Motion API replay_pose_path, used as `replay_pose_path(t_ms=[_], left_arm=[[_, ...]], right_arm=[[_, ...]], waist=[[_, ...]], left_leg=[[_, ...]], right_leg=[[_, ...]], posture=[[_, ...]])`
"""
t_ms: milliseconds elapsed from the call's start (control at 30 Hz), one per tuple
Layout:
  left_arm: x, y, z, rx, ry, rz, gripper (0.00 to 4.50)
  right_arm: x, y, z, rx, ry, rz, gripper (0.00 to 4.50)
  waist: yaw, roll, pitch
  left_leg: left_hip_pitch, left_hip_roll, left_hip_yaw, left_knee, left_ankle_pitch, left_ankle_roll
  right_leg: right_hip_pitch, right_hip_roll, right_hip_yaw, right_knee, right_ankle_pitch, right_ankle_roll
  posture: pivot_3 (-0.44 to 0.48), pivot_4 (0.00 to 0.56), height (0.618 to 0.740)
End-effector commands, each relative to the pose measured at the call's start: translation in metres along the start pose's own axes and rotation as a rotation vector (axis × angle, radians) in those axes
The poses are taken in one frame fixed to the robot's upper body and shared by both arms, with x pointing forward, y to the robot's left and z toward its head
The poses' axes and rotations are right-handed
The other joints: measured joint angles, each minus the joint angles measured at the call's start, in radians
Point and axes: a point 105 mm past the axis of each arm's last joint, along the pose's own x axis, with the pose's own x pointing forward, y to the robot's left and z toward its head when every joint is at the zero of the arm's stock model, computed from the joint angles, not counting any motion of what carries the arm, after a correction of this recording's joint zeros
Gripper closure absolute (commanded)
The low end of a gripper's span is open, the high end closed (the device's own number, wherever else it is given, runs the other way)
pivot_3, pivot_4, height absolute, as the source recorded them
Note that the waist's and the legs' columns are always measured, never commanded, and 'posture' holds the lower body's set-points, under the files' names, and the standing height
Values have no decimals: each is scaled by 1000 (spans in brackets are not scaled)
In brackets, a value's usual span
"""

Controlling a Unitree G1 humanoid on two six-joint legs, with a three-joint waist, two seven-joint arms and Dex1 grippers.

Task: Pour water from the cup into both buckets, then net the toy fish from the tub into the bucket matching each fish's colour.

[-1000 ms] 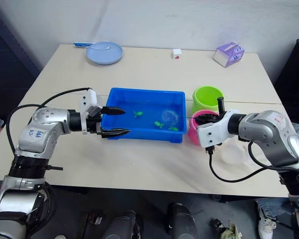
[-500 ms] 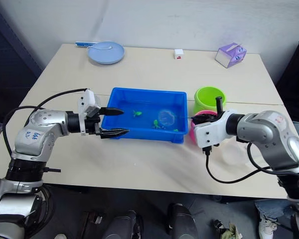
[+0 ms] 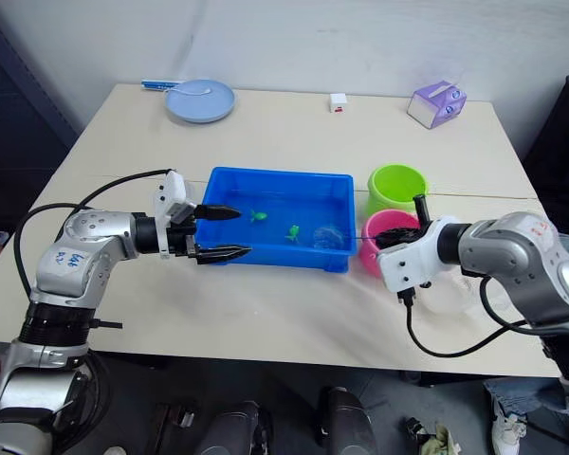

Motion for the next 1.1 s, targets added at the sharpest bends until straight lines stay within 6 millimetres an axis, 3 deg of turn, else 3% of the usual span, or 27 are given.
replay_pose_path(t_ms=[33, 167, 300, 567, 767, 1000, 1100], left_arm=[[-1, -1, 9, 25, -39, -4, 0], [-1, 0, 10, 25, -42, -2, 0], [-1, 0, 10, 25, -42, -1, 0], [-4, 0, 11, 24, -39, 7, 0], [-4, 1, 11, 24, -42, 13, 0], [-1, 1, 12, 24, -54, 4, 0], [1, 2, 13, 25, -64, -1, 0]], right_arm=[[-6, -14, 2, -8, -1, -66, 3744], [-8, -23, -9, -35, 49, -102, 3744], [-3, -19, -15, -33, 60, -74, 3744], [3, -3, -4, 33, -15, -6, 3744], [-2, 2, 0, 267, -60, -10, 3744], [-4, 3, -2, 859, -163, -124, 3744], [-5, 6, -3, 1024, -187, -156, 3744]], waist=[[0, 0, 0], [-2, 0, 0], [-1, 0, 0], [1, 0, 0], [1, 0, 0], [3, 0, 0], [4, 0, 0]], left_leg=[[0, 0, 0, 0, 0, 0], [0, 0, 0, 0, 0, 0], [0, 0, 0, 0, 0, 0], [0, 0, 0, 0, 0, 0], [0, 0, 0, 0, 0, 0], [0, 0, -1, 0, 0, 0], [0, 0, -1, 0, 0, 0]], right_leg=[[0, 0, 0, 0, 0, 0], [0, 0, 0, 0, 0, 0], [0, 0, 0, 0, 0, 0], [0, 0, 0, 0, 0, 0], [0, 0, 0, 0, 0, 0], [0, 0, 0, 0, 0, 0], [1, 0, -1, 1, 0, 0]], posture=[[0, 150, 739], [0, 150, 739], [0, 150, 739], [0, 150, 739], [0, 150, 739], [0, 150, 739], [0, 150, 739]])
